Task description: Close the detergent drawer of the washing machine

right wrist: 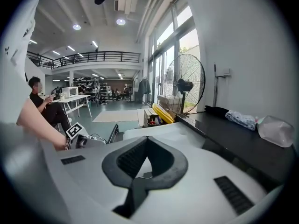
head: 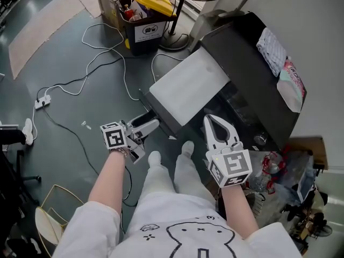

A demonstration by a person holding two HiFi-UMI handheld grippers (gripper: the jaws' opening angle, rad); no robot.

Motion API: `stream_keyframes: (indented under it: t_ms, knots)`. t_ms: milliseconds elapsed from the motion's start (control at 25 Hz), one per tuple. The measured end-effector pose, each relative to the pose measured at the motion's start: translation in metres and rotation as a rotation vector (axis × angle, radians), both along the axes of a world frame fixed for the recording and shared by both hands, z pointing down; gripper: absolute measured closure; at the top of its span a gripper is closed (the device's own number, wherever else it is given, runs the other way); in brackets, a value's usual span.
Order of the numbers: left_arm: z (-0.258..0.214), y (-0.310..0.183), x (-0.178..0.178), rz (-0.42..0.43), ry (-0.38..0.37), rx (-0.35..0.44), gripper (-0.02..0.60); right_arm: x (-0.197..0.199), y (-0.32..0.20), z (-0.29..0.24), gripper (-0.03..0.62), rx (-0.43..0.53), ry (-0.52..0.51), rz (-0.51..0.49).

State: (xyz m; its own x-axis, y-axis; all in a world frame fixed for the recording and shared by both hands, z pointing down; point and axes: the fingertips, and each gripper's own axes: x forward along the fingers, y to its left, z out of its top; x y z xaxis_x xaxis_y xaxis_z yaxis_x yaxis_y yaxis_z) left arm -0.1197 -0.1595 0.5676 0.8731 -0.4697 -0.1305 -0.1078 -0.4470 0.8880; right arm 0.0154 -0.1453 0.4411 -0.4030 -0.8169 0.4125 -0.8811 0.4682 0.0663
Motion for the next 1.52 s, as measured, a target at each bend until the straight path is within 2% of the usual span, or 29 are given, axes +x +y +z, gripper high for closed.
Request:
stream_keyframes:
  t_ms: [640, 880, 1080, 1240, 1520]
  knots:
    - [-0.007, -0.002, -0.002, 0.004, -0.049, -0.009, 0.227, -0.002, -0.014, -0.014, 0.595, 0.035, -0.014, -0.037]
    - [-0.011, -0.008, 0.006, 0.005, -0.036, -0.018, 0.227, -0.004, -0.018, -0.012, 0.595, 0.031, -0.008, -0.057]
    - [-0.003, -0.016, 0.01, -0.003, -0.055, -0.033, 0.227, -0.005, -0.024, -0.008, 0.595, 0.03, 0.006, -0.072]
    - [-0.011, -0.009, 0.006, 0.0, -0.033, -0.024, 0.227, -0.013, -0.017, -0.007, 0.595, 0.035, 0.021, -0.073]
    - [-0.009, -0.036, 0.025, -0.012, -0.044, -0.015, 0.225, 0.011, -0.043, -0.002, 0.595, 0.018, 0.013, -0.074]
